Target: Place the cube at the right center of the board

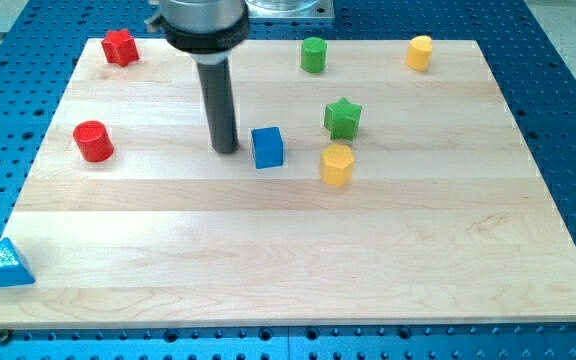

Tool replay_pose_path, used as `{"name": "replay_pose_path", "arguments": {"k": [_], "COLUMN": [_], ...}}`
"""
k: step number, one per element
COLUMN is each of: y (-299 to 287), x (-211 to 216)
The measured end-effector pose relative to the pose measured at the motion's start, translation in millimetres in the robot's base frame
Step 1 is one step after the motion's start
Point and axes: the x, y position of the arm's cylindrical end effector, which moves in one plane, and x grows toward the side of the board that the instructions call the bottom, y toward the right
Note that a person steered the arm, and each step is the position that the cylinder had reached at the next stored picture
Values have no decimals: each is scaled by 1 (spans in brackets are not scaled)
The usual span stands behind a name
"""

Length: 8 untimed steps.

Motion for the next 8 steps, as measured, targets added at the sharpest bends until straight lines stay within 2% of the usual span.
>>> {"name": "replay_pose_path", "arguments": {"k": [1,5,6,8], "y": [23,28,35,148], "x": [-2,-2,-15,-18]}}
